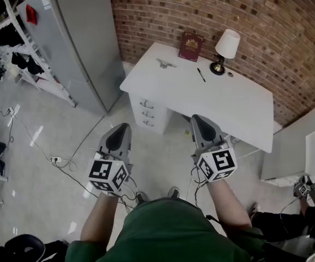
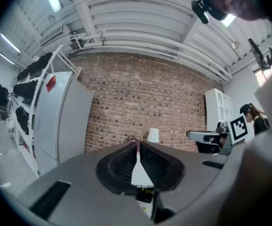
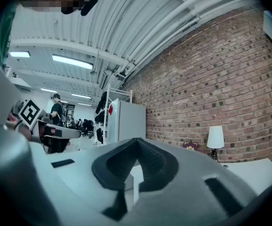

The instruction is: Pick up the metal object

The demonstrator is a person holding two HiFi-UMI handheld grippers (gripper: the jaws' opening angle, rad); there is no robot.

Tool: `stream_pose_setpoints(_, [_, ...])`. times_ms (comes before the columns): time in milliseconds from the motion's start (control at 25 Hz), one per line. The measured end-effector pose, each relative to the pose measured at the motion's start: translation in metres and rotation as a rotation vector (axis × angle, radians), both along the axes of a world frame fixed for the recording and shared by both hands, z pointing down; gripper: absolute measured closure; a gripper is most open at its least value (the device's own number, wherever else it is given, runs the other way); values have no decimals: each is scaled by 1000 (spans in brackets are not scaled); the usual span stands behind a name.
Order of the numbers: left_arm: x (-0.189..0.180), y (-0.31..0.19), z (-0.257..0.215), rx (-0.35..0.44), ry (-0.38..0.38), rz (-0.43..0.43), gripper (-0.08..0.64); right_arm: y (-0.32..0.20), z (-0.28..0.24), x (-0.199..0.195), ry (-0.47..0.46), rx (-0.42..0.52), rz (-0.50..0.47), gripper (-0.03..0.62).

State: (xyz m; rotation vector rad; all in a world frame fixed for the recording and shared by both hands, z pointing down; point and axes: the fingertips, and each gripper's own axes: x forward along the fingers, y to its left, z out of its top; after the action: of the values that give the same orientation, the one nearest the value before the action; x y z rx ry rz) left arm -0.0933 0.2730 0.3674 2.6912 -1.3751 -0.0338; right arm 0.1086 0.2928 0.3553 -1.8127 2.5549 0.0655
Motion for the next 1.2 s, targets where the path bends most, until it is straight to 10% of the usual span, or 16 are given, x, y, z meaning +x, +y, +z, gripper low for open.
stream_pose_setpoints(600, [84,14,43,-69,-92,-65,540,-6,34,71,-15,-30,-122,589])
stream_pose_setpoints(1200, [109,-101,57,-90,-91,8,540,-104,64,87,9,-112,-51,589])
